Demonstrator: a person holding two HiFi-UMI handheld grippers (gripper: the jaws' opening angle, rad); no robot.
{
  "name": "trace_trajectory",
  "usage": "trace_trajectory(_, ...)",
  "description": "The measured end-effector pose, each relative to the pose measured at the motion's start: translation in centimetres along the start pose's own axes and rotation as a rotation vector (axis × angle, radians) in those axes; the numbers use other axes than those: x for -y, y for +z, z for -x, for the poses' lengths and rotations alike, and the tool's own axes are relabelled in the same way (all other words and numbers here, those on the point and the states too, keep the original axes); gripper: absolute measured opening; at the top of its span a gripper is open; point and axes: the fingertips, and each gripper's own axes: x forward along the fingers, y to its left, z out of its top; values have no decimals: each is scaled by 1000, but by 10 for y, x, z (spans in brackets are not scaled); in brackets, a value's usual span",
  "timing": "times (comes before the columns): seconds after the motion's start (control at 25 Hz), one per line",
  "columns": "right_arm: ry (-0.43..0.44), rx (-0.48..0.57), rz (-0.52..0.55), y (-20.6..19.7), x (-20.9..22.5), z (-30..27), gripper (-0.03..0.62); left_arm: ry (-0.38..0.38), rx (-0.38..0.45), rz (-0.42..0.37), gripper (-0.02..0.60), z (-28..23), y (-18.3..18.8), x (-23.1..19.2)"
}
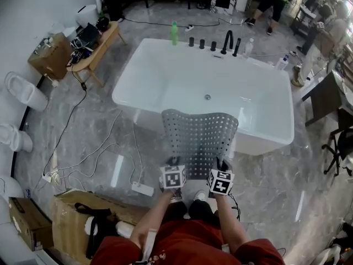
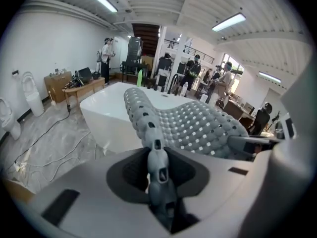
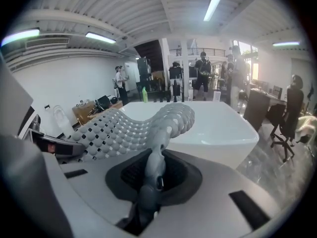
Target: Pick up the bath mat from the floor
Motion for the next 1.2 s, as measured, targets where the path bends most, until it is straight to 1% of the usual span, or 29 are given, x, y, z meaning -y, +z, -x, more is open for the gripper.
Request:
trace_trajectory(0.28, -23, 202, 45, 87, 11, 35, 49, -27, 188, -30, 91, 39, 85, 24)
trace_trajectory(0.56, -36, 418, 57, 168, 11, 82, 49, -39, 410, -106, 89, 95, 164, 45)
trace_trajectory(0.76, -56, 567, 73, 218, 13, 124, 49, -55, 564, -145, 87, 142, 212, 64)
trace_trajectory(0.92, -78, 681, 97, 255, 11, 156, 49, -52, 691, -190, 87, 177, 245, 73)
trace_trajectory(1.2, -114, 864, 149, 308, 9, 209, 49, -70, 883, -238, 87, 231, 288, 88)
